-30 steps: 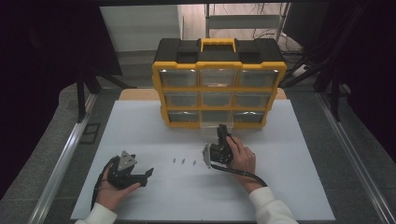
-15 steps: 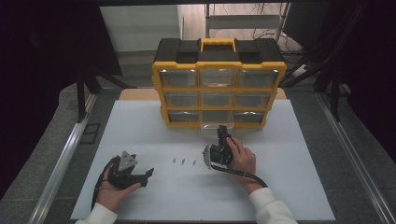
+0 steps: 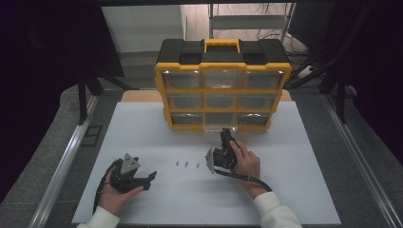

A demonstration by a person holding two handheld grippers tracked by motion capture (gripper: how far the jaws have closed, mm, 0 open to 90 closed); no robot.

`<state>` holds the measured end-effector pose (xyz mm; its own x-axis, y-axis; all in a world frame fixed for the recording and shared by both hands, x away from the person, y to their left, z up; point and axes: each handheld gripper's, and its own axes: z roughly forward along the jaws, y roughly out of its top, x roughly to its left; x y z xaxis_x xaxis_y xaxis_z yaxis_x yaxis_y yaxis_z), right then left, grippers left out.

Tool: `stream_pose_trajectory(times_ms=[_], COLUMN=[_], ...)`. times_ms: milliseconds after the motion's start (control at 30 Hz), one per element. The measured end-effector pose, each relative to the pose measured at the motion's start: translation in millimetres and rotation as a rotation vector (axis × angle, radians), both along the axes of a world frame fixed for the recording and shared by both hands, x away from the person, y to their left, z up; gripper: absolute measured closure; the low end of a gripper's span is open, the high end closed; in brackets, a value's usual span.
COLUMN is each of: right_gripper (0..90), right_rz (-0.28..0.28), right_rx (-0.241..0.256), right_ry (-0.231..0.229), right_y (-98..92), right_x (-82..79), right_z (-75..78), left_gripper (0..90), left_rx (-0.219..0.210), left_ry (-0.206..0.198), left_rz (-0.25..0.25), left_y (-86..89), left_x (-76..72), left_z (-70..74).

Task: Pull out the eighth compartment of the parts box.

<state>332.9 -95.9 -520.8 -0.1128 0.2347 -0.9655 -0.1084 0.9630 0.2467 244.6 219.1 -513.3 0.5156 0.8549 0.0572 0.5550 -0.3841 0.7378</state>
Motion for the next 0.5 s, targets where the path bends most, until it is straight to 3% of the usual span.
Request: stream_pose_trajectory(times_ms=[500], right_gripper=[71.0], right_rz=[-0.027], right_rx=[0.008], right_ry=[0.000], right_y=[-2.2], right_x=[8.4], right_z=[-0.1], left_gripper=[15.4], left_rx=[-0.002], left_ry=[0.000], left_rz=[0.004], left_y=[0.0], left_x=[-0.2], left_z=[-0.5])
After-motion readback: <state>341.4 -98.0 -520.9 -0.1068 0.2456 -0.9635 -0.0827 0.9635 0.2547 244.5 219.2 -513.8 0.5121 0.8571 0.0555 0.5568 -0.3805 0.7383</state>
